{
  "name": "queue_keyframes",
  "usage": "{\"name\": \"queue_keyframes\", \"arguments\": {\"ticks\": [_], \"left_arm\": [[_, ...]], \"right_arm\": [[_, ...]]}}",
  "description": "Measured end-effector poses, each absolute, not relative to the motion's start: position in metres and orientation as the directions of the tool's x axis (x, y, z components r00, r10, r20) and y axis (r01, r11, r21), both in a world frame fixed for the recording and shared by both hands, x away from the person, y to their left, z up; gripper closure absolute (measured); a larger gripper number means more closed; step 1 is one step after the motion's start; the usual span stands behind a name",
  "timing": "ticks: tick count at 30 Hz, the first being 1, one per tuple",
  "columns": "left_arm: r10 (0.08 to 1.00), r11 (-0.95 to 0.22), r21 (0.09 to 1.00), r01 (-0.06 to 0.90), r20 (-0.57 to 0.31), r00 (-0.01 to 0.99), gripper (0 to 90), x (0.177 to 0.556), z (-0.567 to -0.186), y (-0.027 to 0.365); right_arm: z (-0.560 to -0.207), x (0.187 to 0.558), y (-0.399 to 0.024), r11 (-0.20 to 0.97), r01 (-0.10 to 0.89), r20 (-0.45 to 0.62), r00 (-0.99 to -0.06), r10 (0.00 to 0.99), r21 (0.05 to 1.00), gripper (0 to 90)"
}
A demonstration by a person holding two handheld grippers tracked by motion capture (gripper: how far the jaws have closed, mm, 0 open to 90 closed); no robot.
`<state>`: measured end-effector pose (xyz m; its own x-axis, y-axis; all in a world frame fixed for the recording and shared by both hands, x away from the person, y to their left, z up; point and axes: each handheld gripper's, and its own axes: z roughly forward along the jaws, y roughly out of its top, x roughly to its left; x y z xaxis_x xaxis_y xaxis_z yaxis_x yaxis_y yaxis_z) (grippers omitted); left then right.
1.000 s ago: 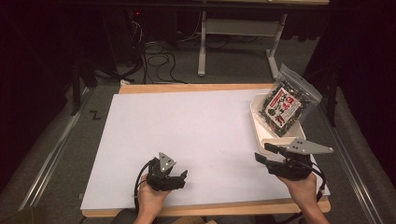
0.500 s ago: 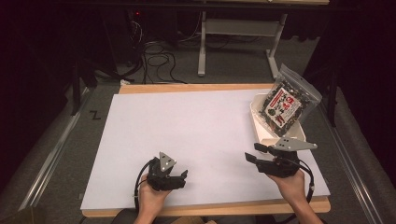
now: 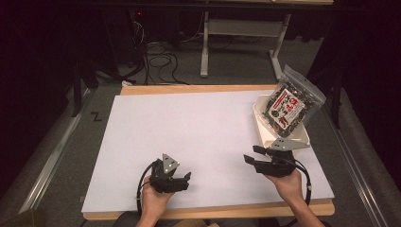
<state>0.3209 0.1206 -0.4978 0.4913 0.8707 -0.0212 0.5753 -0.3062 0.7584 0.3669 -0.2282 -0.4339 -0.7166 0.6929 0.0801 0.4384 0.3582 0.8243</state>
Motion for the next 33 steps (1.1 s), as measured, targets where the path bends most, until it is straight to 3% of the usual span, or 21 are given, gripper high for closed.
{"name": "queue_keyframes", "arguments": {"ticks": [33], "left_arm": [[0.868, -0.31, 0.751, 0.583, -0.027, 0.496, 20.1, 0.323, -0.499, 0.119]], "right_arm": [[-0.473, 0.39, -0.213, 0.398, 0.506, 0.085, -0.692, 0.717, 0.765, 44.3]]}}
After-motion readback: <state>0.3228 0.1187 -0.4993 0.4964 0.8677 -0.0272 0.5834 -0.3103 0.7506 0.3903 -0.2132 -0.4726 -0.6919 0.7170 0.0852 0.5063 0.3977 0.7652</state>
